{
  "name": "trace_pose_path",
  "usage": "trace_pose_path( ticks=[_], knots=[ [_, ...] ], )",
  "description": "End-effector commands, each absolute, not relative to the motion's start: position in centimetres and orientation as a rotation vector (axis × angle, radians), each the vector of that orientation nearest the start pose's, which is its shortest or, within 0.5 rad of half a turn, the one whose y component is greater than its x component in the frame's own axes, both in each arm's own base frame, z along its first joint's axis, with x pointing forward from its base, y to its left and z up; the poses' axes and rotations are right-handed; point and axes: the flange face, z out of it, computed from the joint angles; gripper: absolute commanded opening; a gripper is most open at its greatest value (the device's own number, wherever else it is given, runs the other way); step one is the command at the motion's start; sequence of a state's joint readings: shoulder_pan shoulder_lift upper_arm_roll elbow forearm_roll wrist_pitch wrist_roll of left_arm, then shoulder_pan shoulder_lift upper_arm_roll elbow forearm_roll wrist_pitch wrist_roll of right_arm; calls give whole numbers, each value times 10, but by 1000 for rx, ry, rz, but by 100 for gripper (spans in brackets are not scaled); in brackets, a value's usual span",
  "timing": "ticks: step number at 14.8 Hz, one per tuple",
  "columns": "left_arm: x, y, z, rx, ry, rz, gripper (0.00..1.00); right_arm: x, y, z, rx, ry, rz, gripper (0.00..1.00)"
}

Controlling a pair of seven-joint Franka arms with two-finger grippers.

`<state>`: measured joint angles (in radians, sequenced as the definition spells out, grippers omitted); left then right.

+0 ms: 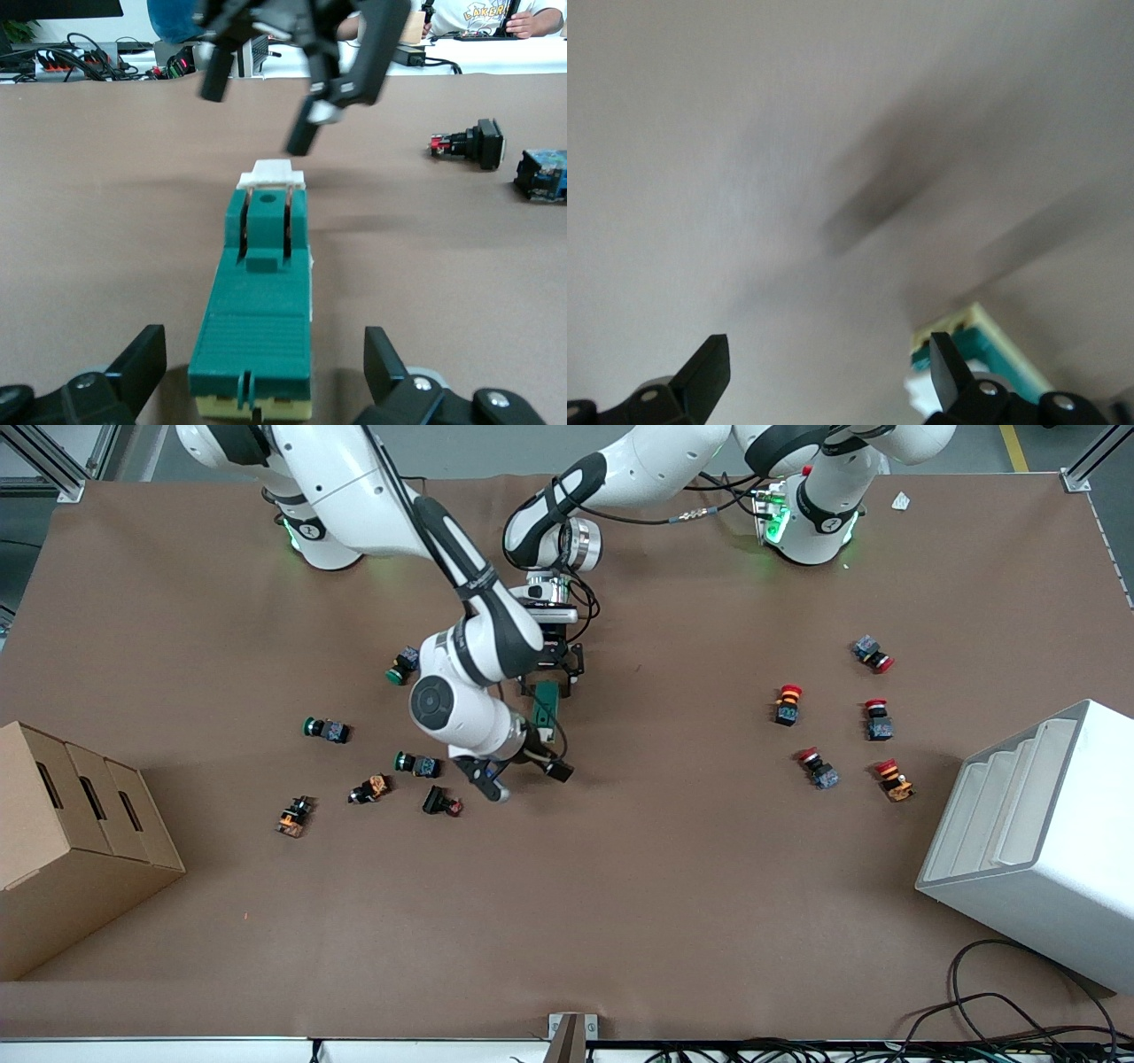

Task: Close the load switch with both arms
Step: 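Release the switch and lift both grippers away from it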

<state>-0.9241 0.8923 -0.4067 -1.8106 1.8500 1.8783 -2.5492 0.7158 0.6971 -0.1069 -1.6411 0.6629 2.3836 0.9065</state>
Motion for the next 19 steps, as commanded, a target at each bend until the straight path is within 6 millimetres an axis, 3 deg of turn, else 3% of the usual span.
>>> trace_pose_path(
  ticks=[1,3,6,10,12,14,16,19],
  knots=[
    [229,-583,106,-2661,-20,-1605,99,596,359,253,-2692,912,331,100],
    [224,-594,141,-2666,-37,-1491,99,608,313,295,-2726,794,385,100],
    [243,-601,192,-2704,-135,-1408,99,621,233,351,-2861,617,391,100],
    [289,-603,306,-2781,-340,-1135,99,625,120,415,-3023,301,355,100],
    [332,-581,372,-2819,-345,-958,100,620,63,448,-3088,176,335,100],
    [395,-545,444,-2901,-494,-763,100,610,19,480,-3123,19,305,100],
    [447,-504,489,-2966,-539,-622,100,600,-16,509,-3136,-27,302,100],
    [503,-434,525,-2941,-602,-532,100,595,-41,558,-3158,24,298,100]
  ],
)
